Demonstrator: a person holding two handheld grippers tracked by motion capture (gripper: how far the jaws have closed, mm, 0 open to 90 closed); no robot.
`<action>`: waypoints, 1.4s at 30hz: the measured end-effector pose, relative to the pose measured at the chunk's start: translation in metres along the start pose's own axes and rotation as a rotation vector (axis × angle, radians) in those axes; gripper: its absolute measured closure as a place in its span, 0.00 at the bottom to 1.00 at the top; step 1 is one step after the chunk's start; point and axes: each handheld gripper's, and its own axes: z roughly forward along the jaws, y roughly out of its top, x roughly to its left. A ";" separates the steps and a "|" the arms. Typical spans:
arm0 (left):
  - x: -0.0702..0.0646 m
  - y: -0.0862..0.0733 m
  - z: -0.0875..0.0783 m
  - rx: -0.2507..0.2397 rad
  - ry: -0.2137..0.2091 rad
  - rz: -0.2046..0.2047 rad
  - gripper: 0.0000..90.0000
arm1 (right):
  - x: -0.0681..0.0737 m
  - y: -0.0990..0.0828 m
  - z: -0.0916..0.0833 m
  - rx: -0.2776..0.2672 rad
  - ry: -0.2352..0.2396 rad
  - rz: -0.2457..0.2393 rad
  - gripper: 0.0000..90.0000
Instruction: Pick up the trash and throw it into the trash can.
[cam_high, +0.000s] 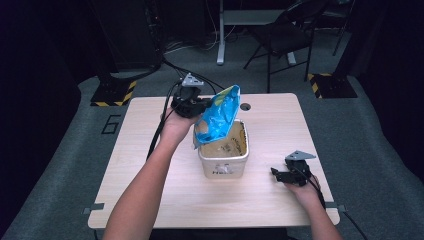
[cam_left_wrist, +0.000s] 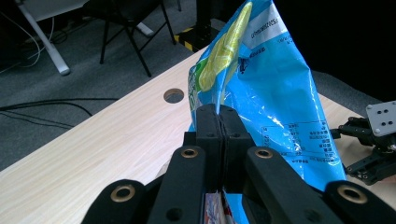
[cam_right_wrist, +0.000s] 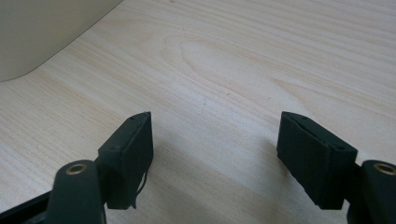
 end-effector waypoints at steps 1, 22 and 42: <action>0.000 0.000 0.000 0.000 0.000 0.000 0.98 | 0.000 0.000 0.000 0.000 0.000 0.000 0.29; -0.013 -0.005 0.033 0.013 -0.019 0.009 0.98 | 0.000 0.000 0.000 0.002 0.001 -0.003 0.29; -0.009 -0.024 0.057 0.025 -0.005 0.001 0.89 | 0.000 0.000 0.000 -0.001 -0.002 0.004 0.29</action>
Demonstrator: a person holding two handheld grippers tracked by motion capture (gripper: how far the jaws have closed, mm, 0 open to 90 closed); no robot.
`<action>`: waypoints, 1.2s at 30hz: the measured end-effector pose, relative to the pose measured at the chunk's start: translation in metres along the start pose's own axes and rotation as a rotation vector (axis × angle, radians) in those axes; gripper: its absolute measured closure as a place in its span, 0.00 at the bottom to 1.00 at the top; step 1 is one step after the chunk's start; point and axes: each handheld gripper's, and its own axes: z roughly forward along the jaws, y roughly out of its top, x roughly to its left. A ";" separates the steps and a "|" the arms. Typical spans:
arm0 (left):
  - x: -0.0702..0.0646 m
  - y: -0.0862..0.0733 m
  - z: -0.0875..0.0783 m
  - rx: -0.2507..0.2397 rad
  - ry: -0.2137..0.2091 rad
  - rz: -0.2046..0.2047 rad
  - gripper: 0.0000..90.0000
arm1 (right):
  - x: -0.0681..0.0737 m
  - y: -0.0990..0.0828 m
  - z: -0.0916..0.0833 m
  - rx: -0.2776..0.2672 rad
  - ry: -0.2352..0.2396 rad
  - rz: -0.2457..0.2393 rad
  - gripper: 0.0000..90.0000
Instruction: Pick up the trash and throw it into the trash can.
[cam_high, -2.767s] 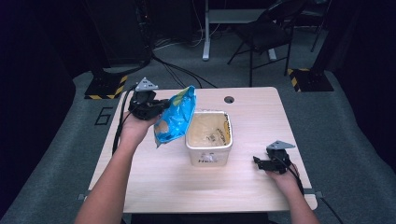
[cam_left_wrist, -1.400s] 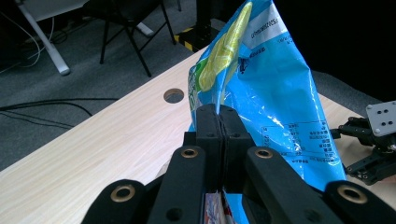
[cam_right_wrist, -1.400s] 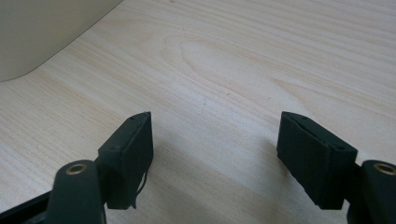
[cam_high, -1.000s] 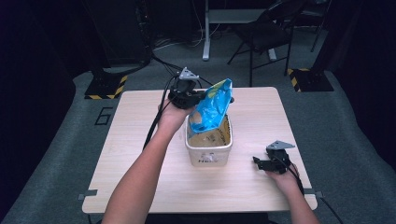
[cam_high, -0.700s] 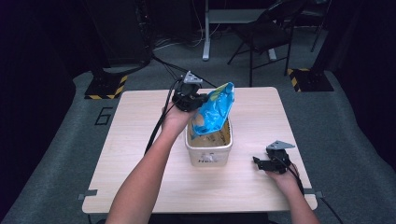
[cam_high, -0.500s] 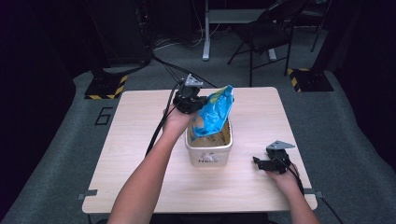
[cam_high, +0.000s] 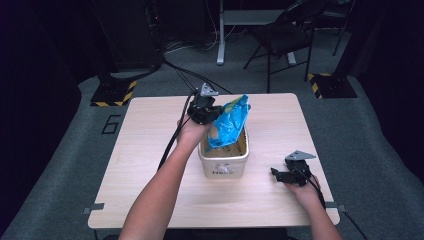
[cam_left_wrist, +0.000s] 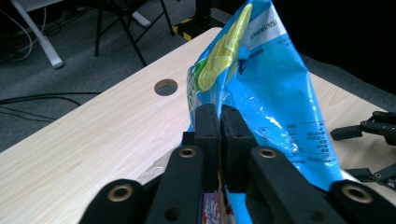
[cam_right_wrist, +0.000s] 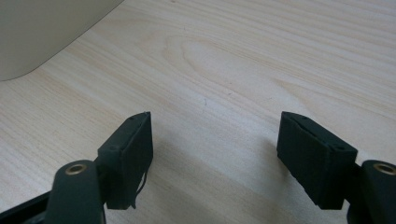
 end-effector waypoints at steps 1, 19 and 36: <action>0.000 -0.001 0.000 0.003 -0.003 0.001 0.85 | 0.000 0.000 0.000 0.001 0.001 -0.003 0.29; 0.010 -0.026 -0.044 -0.040 -0.019 -0.022 0.53 | 0.000 0.000 0.000 0.001 0.001 -0.010 0.29; 0.040 -0.068 -0.072 -0.021 0.059 -0.073 0.51 | 0.000 0.000 0.000 0.002 0.000 -0.010 0.29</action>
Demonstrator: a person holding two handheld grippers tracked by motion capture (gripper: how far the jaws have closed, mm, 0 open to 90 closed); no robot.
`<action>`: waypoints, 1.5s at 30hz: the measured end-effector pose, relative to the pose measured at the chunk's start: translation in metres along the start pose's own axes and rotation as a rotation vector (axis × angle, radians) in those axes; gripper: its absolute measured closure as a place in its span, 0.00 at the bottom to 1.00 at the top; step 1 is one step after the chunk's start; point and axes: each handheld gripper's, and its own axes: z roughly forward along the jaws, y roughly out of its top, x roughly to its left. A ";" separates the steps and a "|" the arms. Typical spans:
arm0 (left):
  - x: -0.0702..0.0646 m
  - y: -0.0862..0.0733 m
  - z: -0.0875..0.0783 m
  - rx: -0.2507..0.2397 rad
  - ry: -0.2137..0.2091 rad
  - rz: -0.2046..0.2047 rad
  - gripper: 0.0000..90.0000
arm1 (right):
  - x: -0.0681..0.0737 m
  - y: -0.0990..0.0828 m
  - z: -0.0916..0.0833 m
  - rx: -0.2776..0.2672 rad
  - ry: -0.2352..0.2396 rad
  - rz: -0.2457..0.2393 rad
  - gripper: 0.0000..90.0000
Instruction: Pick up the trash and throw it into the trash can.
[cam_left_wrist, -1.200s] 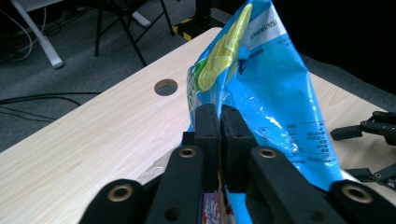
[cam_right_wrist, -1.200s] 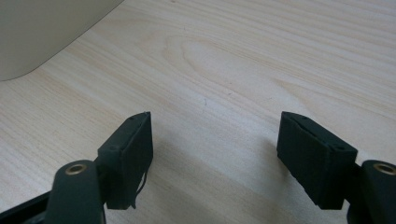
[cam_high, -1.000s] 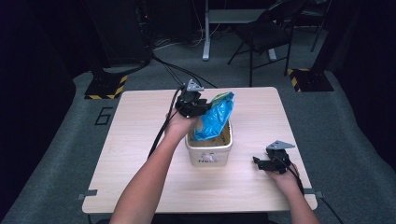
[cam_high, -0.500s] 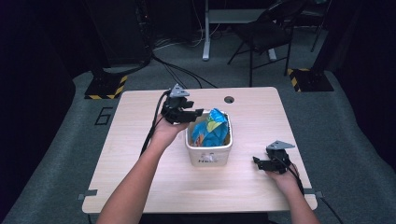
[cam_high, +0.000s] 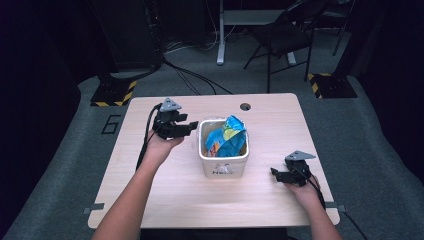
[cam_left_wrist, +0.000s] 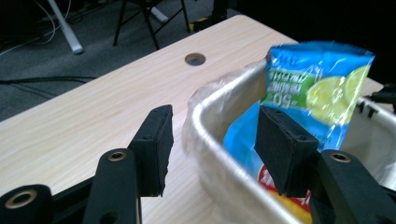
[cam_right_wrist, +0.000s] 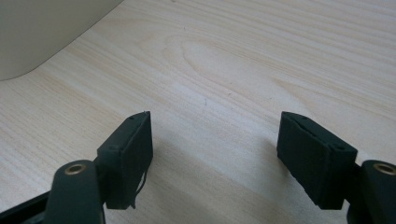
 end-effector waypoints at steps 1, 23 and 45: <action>0.003 -0.006 -0.002 0.004 0.006 -0.007 0.51 | 0.000 0.000 0.000 0.000 0.000 0.001 0.29; 0.023 -0.064 -0.010 0.036 0.049 -0.052 0.50 | 0.000 0.000 0.000 -0.001 -0.001 -0.001 0.29; 0.033 -0.132 0.000 0.125 0.050 -0.057 0.46 | 0.000 0.000 0.000 -0.001 -0.001 0.000 0.29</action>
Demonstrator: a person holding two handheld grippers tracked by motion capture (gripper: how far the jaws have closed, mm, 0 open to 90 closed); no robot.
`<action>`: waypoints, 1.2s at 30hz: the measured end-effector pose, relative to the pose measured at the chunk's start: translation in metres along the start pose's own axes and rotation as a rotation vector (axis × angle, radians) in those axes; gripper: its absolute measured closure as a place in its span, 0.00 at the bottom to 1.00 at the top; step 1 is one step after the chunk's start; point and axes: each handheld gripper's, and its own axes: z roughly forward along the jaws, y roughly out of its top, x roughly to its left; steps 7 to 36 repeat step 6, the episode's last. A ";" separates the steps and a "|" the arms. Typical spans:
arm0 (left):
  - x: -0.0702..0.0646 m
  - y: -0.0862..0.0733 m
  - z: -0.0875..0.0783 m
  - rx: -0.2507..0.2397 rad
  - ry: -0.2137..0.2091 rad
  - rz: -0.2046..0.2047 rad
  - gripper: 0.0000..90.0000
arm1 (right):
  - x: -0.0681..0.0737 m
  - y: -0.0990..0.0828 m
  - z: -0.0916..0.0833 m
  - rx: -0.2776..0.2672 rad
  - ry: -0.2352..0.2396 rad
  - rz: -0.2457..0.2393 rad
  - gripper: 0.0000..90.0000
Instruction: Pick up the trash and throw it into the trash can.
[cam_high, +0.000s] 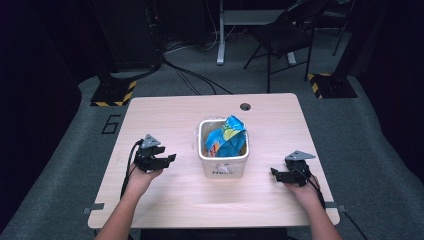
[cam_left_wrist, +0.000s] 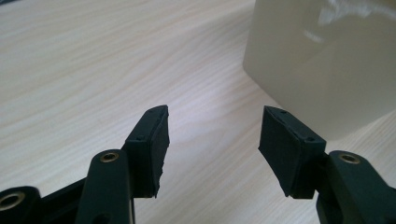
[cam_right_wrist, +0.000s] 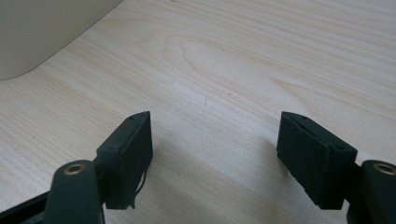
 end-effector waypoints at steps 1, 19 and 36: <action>0.000 0.000 0.000 0.000 0.000 0.000 0.46 | 0.000 0.000 0.000 0.000 0.000 0.000 0.29; 0.003 -0.018 0.008 0.029 0.007 -0.010 0.45 | 0.000 0.000 0.000 0.000 0.000 0.000 0.29; 0.003 -0.018 0.008 0.029 0.007 -0.010 0.45 | 0.000 0.000 0.000 0.000 0.000 0.000 0.29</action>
